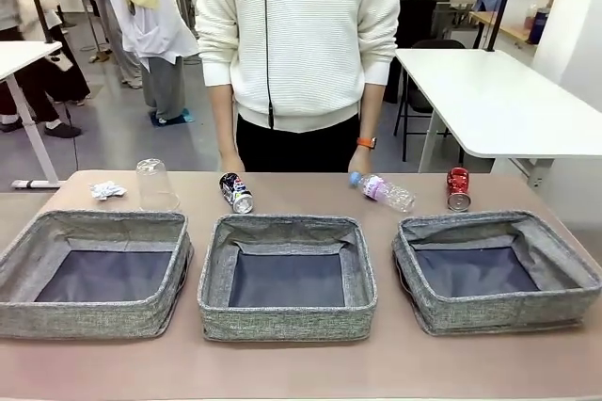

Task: Sort the waste into the appropriate baskets.
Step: Pick up the waste item pointed out by the person.

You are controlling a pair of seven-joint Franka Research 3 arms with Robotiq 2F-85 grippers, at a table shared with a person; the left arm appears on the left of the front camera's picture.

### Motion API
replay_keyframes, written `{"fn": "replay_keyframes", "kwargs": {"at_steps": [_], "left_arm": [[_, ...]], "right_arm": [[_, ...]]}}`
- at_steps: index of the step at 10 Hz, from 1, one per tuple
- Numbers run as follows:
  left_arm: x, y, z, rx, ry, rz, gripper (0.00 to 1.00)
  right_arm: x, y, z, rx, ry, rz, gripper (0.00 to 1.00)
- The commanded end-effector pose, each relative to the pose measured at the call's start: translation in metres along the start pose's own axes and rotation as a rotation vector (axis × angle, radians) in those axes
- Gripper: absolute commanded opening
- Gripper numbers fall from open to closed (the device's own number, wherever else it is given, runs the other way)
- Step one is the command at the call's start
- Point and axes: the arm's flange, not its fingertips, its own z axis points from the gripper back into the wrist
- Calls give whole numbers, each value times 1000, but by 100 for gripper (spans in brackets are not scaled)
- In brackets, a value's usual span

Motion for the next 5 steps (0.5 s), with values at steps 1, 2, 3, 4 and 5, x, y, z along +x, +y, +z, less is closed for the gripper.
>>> {"fn": "replay_keyframes", "kwargs": {"at_steps": [1,2,3,4,5], "left_arm": [[0,5,-3,-13,-9,-20,100],[0,5,-3,-13,-9,-20,100],[0,5,-3,-13,-9,-20,100],[0,5,-3,-13,-9,-20,100],[0,5,-3,-13,-9,-20,100]], "right_arm": [[4,6,-1,8,-28,41,100],[4,6,-1,8,-28,41,100],[4,6,-1,8,-28,41,100],[4,6,-1,8,-28,41,100],[4,6,-1,8,-28,41,100]]}}
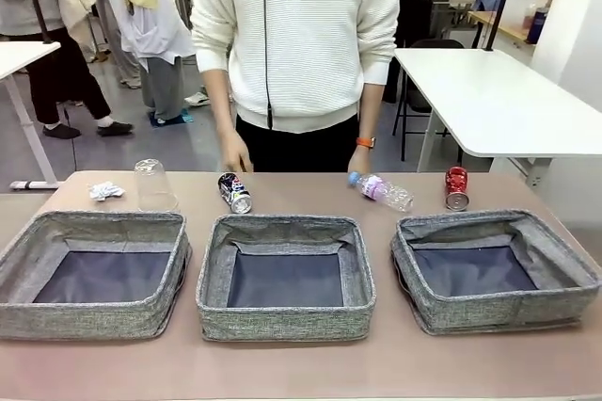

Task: Sort the waste into the appropriate baskets.
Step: Pick up the waste item pointed out by the person.

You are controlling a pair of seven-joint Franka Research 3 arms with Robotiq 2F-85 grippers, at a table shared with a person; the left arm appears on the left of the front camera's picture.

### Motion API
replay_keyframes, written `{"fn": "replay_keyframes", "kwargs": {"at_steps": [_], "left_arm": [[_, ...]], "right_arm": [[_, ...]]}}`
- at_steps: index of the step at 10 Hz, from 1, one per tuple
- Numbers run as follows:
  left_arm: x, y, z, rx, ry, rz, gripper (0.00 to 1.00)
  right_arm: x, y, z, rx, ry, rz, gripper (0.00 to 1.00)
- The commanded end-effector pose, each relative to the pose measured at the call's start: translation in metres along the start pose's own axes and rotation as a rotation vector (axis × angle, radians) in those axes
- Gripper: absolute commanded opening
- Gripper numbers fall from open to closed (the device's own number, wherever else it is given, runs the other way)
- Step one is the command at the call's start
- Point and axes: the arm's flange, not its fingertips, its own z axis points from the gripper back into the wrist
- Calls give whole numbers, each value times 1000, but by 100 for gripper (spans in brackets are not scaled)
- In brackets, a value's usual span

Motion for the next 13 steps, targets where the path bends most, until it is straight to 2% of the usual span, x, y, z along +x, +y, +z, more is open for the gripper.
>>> {"fn": "replay_keyframes", "kwargs": {"at_steps": [1,10,11,13], "left_arm": [[2,0,1,-21,-10,-25,100],[-1,0,0,0,0,-3,100],[7,-18,-20,39,-1,-62,100],[38,-59,-74,-106,-15,-192,100]], "right_arm": [[2,-1,-2,20,-16,29,100],[2,-1,-2,20,-16,29,100],[2,-1,-2,20,-16,29,100],[2,-1,-2,20,-16,29,100]]}}
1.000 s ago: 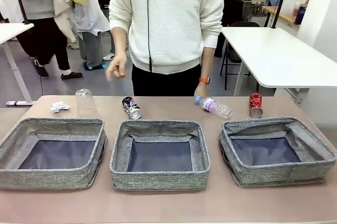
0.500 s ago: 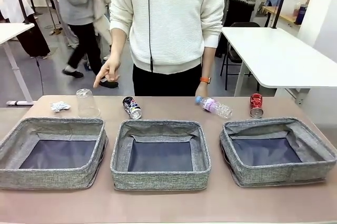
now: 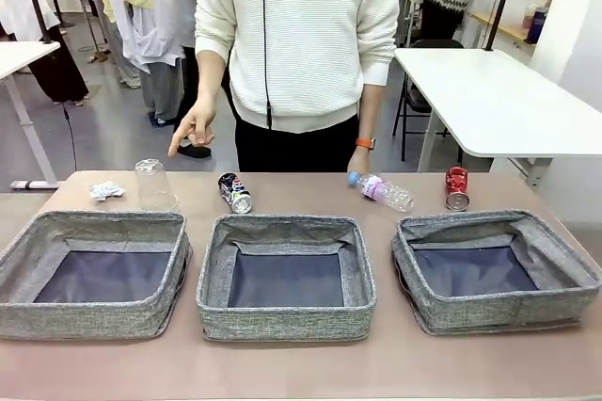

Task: Sort the waste into the appropriate baskets.
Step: Pick up the waste item pointed out by the person.

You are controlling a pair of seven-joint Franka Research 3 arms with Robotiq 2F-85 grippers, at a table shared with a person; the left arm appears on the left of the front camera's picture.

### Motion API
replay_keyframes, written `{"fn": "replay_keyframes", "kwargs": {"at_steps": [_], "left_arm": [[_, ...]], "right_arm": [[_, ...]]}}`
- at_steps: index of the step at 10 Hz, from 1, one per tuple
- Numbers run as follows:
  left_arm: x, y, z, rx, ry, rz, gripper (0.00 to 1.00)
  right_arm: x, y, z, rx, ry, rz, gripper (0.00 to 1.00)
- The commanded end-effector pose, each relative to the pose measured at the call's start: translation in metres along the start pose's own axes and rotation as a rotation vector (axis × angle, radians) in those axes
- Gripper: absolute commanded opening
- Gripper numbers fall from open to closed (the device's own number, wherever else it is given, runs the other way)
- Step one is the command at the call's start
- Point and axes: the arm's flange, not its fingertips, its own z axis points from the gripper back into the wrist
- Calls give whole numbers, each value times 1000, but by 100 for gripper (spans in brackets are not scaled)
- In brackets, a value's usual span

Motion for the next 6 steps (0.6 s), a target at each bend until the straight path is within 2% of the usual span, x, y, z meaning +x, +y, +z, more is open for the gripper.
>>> {"fn": "replay_keyframes", "kwargs": {"at_steps": [1,2,3,5,6], "left_arm": [[41,-21,-60,-115,-31,-181,100],[72,-11,-88,-137,-75,-290,100],[102,8,-113,-89,-141,-405,100],[124,33,-137,80,-143,-496,100],[139,41,-133,293,-1,-304,100]], "right_arm": [[3,0,-2,18,-15,29,100],[3,0,-2,18,-15,29,100],[3,0,-2,18,-15,29,100],[3,0,-2,18,-15,29,100],[3,0,-2,18,-15,29,100]]}}
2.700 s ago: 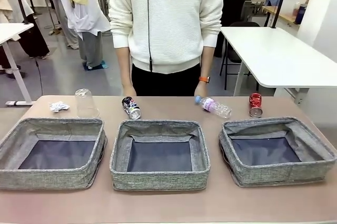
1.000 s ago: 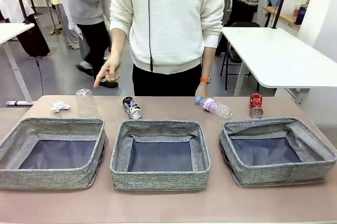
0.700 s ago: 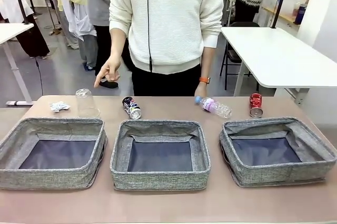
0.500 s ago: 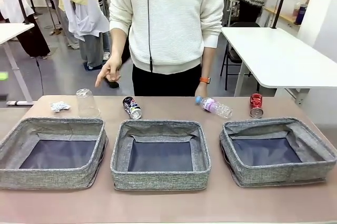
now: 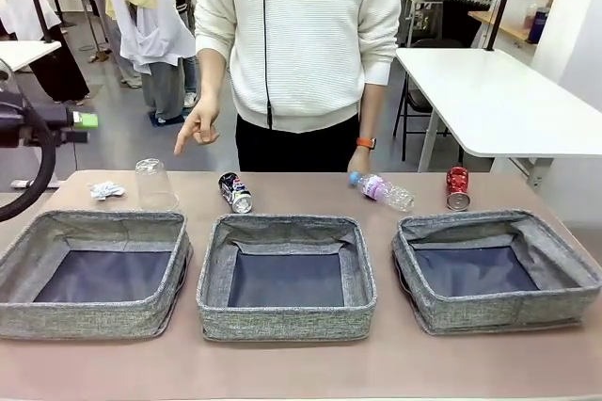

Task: Sort the waste into the appropriate baskets.
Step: Pick up the waste item pointed out by the person.

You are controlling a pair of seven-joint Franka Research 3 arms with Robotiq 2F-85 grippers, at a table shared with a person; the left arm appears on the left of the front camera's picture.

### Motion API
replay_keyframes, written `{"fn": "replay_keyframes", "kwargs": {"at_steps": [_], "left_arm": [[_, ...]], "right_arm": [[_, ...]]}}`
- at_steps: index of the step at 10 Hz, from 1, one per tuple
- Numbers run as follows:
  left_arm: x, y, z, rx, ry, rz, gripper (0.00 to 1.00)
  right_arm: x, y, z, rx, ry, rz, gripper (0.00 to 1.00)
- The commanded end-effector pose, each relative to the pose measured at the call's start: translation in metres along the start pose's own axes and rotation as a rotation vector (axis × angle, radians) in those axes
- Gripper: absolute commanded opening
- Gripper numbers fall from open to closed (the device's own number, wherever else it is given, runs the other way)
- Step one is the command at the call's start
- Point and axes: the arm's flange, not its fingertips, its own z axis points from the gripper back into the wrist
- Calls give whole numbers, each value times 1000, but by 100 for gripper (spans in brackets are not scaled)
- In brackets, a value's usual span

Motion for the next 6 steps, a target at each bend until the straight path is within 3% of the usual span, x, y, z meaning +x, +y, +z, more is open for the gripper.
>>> {"fn": "replay_keyframes", "kwargs": {"at_steps": [1,3,4,5,6], "left_arm": [[-2,-33,6,-128,-49,1,100],[-2,-33,6,-128,-49,1,100],[2,-5,-2,-35,-5,0,100],[-9,-4,-4,-394,54,-356,100],[-19,-1,-5,-466,34,-516,100]], "right_arm": [[2,0,-2,18,-15,28,100],[2,0,-2,18,-15,28,100],[2,0,-2,18,-15,28,100],[2,0,-2,18,-15,28,100],[2,0,-2,18,-15,28,100]]}}
